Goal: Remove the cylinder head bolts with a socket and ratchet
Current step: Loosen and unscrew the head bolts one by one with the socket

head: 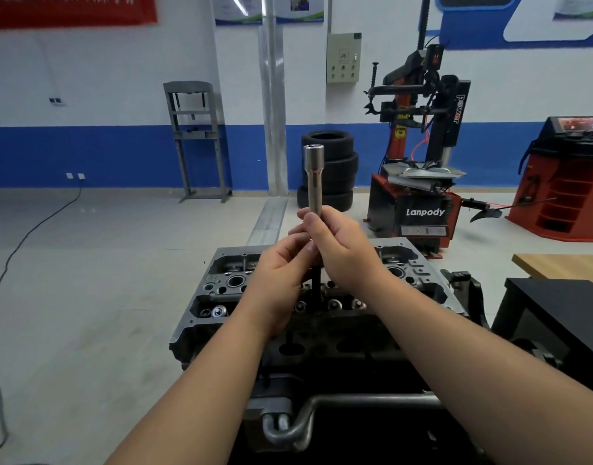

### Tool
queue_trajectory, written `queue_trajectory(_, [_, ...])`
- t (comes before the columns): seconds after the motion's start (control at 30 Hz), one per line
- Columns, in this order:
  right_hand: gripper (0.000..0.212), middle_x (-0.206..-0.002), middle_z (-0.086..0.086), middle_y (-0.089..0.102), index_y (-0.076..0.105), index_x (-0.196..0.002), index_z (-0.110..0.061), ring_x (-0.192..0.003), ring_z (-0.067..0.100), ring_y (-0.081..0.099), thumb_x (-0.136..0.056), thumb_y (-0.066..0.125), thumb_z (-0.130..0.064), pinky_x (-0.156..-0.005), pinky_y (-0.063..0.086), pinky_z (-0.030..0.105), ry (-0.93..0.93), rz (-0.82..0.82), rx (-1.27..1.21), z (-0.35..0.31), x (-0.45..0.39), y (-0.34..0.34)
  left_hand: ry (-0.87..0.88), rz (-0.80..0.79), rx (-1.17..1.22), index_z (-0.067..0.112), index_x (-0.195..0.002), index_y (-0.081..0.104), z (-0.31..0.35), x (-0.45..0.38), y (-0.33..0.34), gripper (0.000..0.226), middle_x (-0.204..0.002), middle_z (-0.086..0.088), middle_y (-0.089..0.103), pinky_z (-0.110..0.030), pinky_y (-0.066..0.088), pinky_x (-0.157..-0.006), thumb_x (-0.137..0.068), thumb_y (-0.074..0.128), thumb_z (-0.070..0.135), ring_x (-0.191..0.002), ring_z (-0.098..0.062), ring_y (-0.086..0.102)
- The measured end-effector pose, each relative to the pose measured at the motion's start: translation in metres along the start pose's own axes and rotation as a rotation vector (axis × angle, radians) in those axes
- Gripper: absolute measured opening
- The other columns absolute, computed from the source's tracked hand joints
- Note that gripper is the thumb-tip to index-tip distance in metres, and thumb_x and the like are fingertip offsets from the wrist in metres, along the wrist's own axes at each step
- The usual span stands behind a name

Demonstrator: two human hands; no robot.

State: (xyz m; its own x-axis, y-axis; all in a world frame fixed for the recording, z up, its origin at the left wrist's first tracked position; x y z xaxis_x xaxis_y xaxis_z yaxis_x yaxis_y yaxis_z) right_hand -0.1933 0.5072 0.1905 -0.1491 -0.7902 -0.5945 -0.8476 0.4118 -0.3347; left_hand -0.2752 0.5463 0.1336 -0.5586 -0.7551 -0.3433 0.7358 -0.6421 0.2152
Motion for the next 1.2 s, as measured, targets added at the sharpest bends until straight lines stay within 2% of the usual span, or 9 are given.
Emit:
queue_trajectory(0.1, [0.037, -0.080, 0.000, 0.067, 0.054, -0.106, -0.027, -0.070, 0.011, 0.066, -0.089, 0.053, -0.060, -0.069, 0.058, 0.037, -0.126, 0.007, 0.161, -0.012, -0.011, -0.009, 0.009, 0.060, -0.040, 0.015, -0.107, 0.070, -0.001, -0.001, -0.006, 0.022, -0.103, -0.005, 0.077, -0.027, 0.058, -0.084, -0.090, 0.074, 0.028, -0.100, -0.023, 0.074])
queue_trajectory(0.23, [0.039, -0.073, 0.002, 0.060, 0.057, -0.094, -0.009, -0.064, 0.018, 0.062, -0.091, 0.058, -0.048, -0.059, 0.054, 0.041, -0.300, 0.031, 0.249, -0.025, -0.027, -0.013, 0.011, 0.129, -0.059, 0.031, -0.089, 0.072, 0.000, -0.001, -0.011, 0.029, -0.099, -0.010, 0.075, -0.030, 0.057, -0.084, -0.071, 0.084, 0.050, -0.101, -0.029, 0.073])
queue_trajectory(0.37, [0.047, -0.067, 0.012, 0.060, 0.056, -0.083, 0.000, -0.059, 0.028, 0.057, -0.094, 0.042, -0.044, -0.058, 0.048, 0.050, -0.343, 0.029, 0.316, -0.021, -0.035, -0.013, -0.016, 0.075, -0.077, 0.039, -0.098, 0.077, 0.002, -0.002, -0.003, 0.022, -0.107, -0.002, 0.078, -0.027, 0.057, -0.083, -0.094, 0.057, 0.048, -0.105, -0.020, 0.073])
queue_trajectory(0.57, [0.048, -0.066, 0.016, 0.061, 0.057, -0.081, 0.005, -0.059, 0.032, 0.058, -0.092, 0.043, -0.040, -0.056, 0.047, 0.051, -0.363, 0.074, 0.131, -0.020, -0.036, -0.013, -0.026, 0.081, -0.095, 0.027, -0.104, 0.076, 0.000, -0.002, -0.004, 0.022, -0.108, -0.003, 0.078, -0.029, 0.057, -0.090, -0.103, 0.056, 0.035, -0.106, -0.020, 0.073])
queue_trajectory(0.67, [0.047, -0.066, 0.021, 0.059, 0.055, -0.080, 0.003, -0.061, 0.039, 0.059, -0.089, 0.061, -0.043, -0.056, 0.049, 0.053, -0.369, 0.120, -0.030, -0.024, -0.041, -0.020, -0.008, 0.131, -0.114, 0.016, -0.105, 0.069, -0.001, -0.003, -0.009, 0.030, -0.095, -0.001, 0.075, -0.031, 0.056, -0.089, -0.084, 0.070, 0.038, -0.093, -0.018, 0.071])
queue_trajectory(0.77, [0.034, -0.065, 0.011, 0.063, 0.055, -0.078, -0.004, -0.061, 0.028, 0.064, -0.090, 0.068, -0.033, -0.055, 0.053, 0.042, -0.364, 0.104, -0.096, -0.027, -0.049, -0.022, 0.007, 0.137, -0.103, 0.016, -0.103, 0.066, 0.000, -0.005, -0.008, 0.038, -0.087, 0.001, 0.069, -0.030, 0.057, -0.087, -0.074, 0.074, 0.039, -0.087, -0.016, 0.067])
queue_trajectory(0.83, [0.023, -0.065, 0.000, 0.065, 0.058, -0.080, -0.008, -0.061, 0.020, 0.067, -0.093, 0.068, -0.025, -0.056, 0.054, 0.031, -0.318, 0.042, -0.169, -0.022, -0.052, -0.018, 0.004, 0.131, -0.099, 0.021, -0.102, 0.069, 0.000, -0.005, -0.007, 0.034, -0.086, 0.003, 0.070, -0.026, 0.057, -0.081, -0.075, 0.071, 0.041, -0.087, -0.015, 0.069])
queue_trajectory(1.03, [0.024, -0.084, 0.008, 0.072, 0.065, -0.089, -0.009, -0.069, 0.024, 0.065, -0.100, 0.055, -0.027, -0.063, 0.053, 0.036, -0.050, -0.334, -0.534, -0.006, -0.054, 0.006, -0.058, 0.074, -0.044, 0.029, -0.105, 0.075, -0.003, -0.004, -0.003, 0.034, -0.102, -0.004, 0.077, -0.028, 0.056, -0.078, -0.085, 0.056, 0.048, -0.096, -0.019, 0.071])
queue_trajectory(1.2, [0.027, -0.084, 0.005, 0.067, 0.065, -0.100, -0.009, -0.072, 0.019, 0.063, -0.093, 0.063, -0.035, -0.068, 0.053, 0.031, 0.148, -0.556, -0.818, 0.001, -0.046, 0.020, -0.003, 0.107, -0.079, 0.023, -0.091, 0.075, 0.001, -0.003, -0.004, 0.022, -0.086, -0.001, 0.076, -0.028, 0.056, -0.079, -0.080, 0.066, 0.040, -0.085, -0.015, 0.072])
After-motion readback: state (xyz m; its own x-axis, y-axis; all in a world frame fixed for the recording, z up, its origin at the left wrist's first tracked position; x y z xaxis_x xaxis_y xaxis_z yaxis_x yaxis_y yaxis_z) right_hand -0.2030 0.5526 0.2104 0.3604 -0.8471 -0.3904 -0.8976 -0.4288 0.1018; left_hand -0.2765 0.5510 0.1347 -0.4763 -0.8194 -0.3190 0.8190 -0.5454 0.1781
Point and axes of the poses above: each hand's wrist, its own x-axis away from the middle knuckle, its own y-axis out of the palm, z = x × y, the point moved 9 cm from there along -x, towards the middle knuckle
